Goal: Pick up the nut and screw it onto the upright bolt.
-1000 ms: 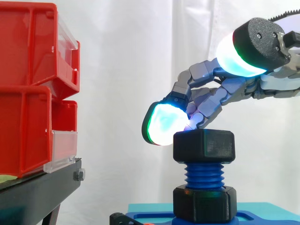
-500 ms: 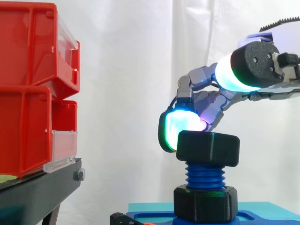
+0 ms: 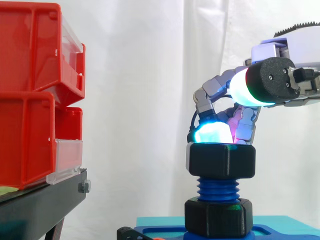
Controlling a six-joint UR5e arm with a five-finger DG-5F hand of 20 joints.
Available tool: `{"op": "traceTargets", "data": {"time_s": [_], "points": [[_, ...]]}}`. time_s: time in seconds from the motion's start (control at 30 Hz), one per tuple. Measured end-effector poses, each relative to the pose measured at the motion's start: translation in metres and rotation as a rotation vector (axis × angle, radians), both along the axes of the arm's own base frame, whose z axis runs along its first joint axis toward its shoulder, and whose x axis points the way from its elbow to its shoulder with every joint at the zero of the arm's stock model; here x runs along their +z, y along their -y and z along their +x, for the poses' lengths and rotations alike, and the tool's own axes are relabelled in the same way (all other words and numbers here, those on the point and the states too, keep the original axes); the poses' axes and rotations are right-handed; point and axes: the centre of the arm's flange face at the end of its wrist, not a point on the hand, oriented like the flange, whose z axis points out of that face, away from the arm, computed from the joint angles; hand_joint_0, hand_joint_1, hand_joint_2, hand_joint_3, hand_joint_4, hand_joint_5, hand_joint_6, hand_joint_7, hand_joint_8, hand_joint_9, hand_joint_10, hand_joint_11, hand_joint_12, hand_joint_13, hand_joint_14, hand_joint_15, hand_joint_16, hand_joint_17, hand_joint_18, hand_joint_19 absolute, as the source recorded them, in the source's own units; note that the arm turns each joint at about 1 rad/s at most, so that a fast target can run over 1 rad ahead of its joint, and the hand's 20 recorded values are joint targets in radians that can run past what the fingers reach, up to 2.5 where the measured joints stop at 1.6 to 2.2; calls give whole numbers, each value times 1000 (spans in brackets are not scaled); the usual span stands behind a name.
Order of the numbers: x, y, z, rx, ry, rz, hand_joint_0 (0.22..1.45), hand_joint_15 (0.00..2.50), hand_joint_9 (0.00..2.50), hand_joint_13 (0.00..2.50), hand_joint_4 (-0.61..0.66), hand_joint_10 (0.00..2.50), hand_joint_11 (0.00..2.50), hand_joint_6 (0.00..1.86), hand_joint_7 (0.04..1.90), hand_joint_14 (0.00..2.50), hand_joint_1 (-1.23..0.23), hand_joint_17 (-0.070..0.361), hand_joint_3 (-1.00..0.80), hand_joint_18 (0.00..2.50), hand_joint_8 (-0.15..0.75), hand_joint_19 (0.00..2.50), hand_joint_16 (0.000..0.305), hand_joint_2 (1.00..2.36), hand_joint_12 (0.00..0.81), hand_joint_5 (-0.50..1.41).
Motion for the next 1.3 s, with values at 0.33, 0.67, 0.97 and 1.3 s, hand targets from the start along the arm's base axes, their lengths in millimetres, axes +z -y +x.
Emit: {"op": "traceTargets", "data": {"time_s": [0.33, 0.67, 0.97, 1.3], "points": [[12, -1, 4, 3, 23, 5, 515, 0, 726, 562, 220, 0, 0, 503, 875, 0, -170, 72, -500, 238, 255, 0, 32, 1000, 303, -133], [33, -5, 10, 14, 35, 5, 503, 0, 522, 354, 155, 0, 0, 502, 671, 0, -129, 84, -500, 0, 223, 0, 37, 1000, 326, -172], [36, -21, 13, 30, 61, -3, 494, 0, 292, 145, 108, 0, 0, 501, 567, 0, -72, 92, -500, 0, 184, 0, 41, 1000, 338, -201], [26, -44, 9, 34, 30, -8, 492, 0, 271, 118, 127, 0, 0, 501, 567, 0, -61, 93, -500, 0, 182, 0, 41, 1000, 339, -184]]}}
